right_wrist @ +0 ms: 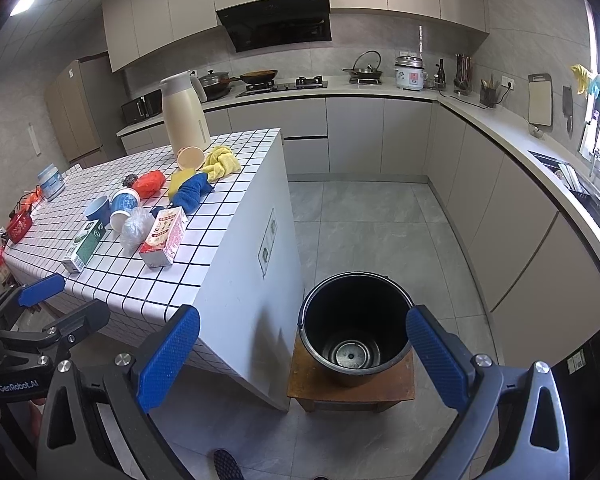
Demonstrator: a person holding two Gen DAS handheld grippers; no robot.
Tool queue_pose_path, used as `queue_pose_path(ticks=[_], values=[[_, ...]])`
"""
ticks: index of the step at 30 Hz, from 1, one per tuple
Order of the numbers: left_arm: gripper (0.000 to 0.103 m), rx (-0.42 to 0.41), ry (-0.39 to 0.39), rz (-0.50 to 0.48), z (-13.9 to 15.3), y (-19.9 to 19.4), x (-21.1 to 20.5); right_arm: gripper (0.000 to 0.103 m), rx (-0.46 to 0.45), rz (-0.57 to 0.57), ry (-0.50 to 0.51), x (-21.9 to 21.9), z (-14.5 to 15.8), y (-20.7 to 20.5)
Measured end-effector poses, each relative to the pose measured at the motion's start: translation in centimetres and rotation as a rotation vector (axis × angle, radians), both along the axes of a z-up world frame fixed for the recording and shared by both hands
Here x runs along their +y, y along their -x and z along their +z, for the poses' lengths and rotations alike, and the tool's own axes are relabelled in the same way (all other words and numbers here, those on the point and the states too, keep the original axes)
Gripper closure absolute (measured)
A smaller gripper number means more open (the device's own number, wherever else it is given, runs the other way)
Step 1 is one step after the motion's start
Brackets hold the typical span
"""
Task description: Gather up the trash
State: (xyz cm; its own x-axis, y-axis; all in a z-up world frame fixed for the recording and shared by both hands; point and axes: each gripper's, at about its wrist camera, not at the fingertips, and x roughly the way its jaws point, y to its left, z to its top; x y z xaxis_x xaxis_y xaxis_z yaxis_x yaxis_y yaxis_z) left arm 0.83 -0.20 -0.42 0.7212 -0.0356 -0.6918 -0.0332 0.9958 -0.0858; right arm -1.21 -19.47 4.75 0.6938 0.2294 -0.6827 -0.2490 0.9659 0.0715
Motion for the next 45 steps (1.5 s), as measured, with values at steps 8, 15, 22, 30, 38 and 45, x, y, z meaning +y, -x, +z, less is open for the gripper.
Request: queue_pose_path(ticks=[8, 15, 22, 30, 38, 45], values=[[0.0, -0.004, -0.006, -0.001, 0.1, 0.0, 0.0, 0.0, -0.001, 0.0, -0.001, 0.0, -0.1, 0.0], [0.0, -0.002, 0.002, 0.011, -0.1, -0.1, 0.5, 0.0, 0.0, 0.001, -0.009, -0.1, -0.1, 0.0], [0.0, -0.001, -0.004, 0.039, -0.2, -0.2, 1.7, 0.0, 0.017, 0.024, -0.015, 0.4, -0.6, -0.4], [0.0, 0.011, -0.001, 0.113, -0.9, 0.2, 5.3, 0.0, 0.021, 0.097, -0.02, 3.1, -1.1, -1.6], [0.0, 0.03, -0.011, 0.227, -1.9, 0.9, 11.7, 0.0, 0.007, 0.187, -0.006, 8.8, -1.3, -3.2], [0.0, 0.043, -0.031, 0.308, -2.6, 1.4, 17.9, 0.0, -0.007, 0.252, 0.001, 15.3, -1.3, -4.3]])
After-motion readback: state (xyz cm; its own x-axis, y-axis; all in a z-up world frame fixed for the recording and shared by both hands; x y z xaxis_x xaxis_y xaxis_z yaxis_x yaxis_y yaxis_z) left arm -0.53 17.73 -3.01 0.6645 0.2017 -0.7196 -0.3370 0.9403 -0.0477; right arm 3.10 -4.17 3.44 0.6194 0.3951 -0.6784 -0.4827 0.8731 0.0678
